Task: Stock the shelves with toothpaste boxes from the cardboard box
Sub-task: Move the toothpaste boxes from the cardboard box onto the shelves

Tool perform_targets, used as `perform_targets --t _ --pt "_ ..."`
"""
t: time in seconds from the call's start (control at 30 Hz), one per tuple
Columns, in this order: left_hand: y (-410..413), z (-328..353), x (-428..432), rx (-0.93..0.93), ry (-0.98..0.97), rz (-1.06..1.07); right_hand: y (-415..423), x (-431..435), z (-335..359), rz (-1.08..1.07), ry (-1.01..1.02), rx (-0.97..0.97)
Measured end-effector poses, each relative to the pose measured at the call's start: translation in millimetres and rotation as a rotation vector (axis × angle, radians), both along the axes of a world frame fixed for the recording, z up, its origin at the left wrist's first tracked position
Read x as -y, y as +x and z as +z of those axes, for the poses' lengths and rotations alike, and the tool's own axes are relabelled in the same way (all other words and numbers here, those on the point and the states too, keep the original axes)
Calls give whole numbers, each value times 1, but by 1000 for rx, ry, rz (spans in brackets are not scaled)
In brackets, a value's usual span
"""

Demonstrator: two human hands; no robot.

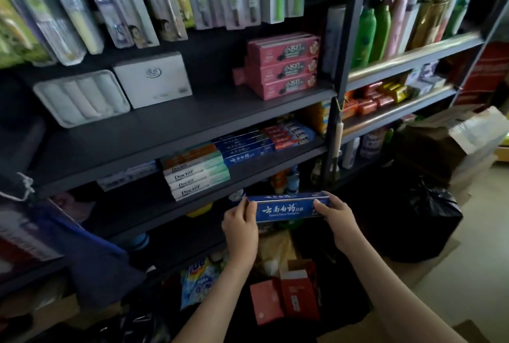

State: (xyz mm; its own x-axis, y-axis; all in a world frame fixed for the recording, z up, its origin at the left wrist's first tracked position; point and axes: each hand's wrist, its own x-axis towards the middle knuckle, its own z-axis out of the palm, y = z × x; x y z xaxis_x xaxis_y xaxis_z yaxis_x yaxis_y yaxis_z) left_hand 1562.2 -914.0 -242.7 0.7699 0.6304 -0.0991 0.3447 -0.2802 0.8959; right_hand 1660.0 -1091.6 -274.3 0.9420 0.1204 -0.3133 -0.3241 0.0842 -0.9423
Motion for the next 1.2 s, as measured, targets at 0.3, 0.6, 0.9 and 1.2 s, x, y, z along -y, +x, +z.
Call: perform_targets --t 0.3,0.6,0.9,1.2 --pt "102 -30 -42 -4 125 228 109 -73 -36 98 -287 118" --pt "197 -64 -62 -51 87 266 190 -122 -80 210 -289 167" --pt "242 -107 -76 -91 -83 295 227 -150 -106 345 -270 201" --pt "253 -121 -73 -151 -89 327 230 -164 -126 269 -492 234"
